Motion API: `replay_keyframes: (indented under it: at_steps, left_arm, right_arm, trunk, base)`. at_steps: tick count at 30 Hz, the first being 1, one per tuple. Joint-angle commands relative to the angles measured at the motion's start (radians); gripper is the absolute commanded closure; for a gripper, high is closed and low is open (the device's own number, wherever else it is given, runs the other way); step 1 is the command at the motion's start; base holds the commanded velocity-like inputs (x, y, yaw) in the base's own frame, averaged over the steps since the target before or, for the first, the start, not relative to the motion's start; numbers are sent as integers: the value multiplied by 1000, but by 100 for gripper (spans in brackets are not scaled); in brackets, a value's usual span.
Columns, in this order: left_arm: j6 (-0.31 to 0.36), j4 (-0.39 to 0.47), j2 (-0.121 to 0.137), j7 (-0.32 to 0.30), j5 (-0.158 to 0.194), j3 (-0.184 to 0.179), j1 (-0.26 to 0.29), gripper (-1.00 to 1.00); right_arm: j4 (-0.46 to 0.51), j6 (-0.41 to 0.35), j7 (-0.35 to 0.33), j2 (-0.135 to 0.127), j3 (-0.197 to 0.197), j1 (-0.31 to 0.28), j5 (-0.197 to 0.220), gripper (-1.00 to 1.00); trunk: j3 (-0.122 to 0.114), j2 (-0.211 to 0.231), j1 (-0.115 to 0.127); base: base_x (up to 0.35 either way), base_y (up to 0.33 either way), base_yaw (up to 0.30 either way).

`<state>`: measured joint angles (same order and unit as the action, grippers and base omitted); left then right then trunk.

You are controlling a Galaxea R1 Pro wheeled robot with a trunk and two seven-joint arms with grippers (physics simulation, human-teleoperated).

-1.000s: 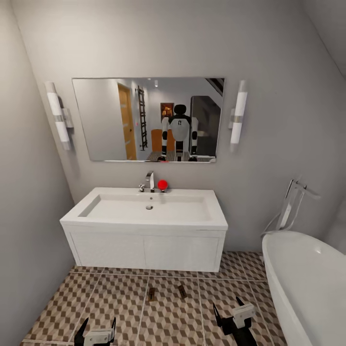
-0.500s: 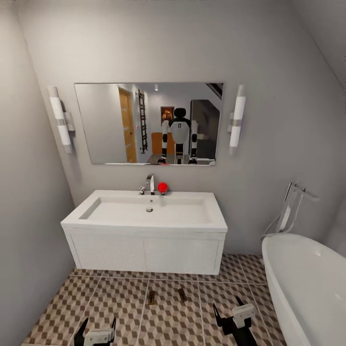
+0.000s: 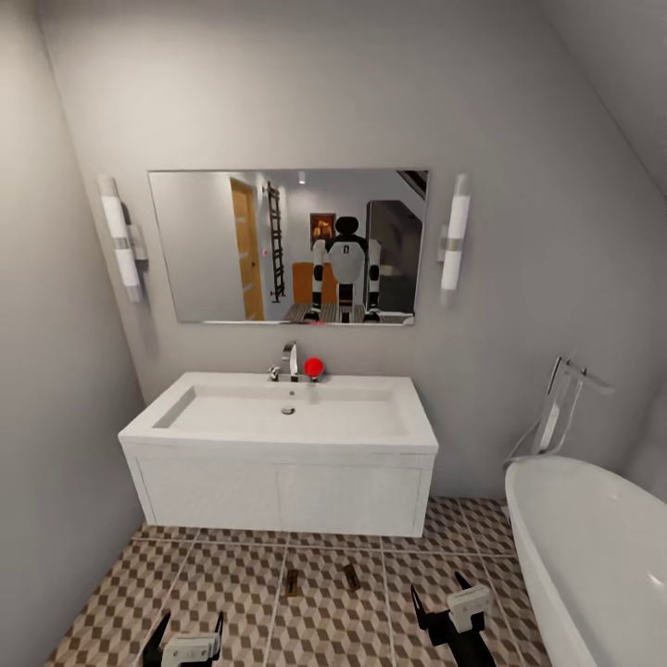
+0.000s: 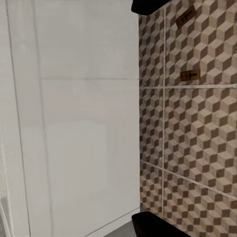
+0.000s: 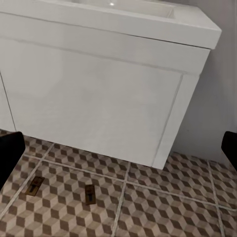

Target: Take the four mousetraps from the cabinet in the bathroom and place them on the bathroom floor. Make sure all four end up on the same floor surface, and ensure that at least two of them are either under or directly next to the same bathroom sink.

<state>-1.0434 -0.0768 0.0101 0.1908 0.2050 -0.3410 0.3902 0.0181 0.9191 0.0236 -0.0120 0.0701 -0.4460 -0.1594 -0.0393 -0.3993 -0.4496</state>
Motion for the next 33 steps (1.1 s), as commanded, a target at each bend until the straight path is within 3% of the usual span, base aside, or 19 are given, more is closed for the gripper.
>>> replay_keyframes:
  at_steps: [1, 15, 33]
  left_arm:
    - [-4, -3, 0, 3, 5, -9, 1, -100]
    - [-4, -3, 0, 3, 5, -9, 1, -100]
    - [-4, -4, 0, 3, 5, -9, 1, -100]
  right_arm:
    - [-1, 2, 2, 0, 7, 0, 1, -100]
    - [0, 1, 2, 0, 7, 0, 1, -100]
    - [0, 3, 2, 0, 7, 0, 1, -100]
  trunk:
    - [-1, -1, 0]
    - [-14, -1, 0]
    - [4, -1, 0]
  base:
    - [0, 0, 0]
    - [0, 0, 0]
    - [0, 0, 54]
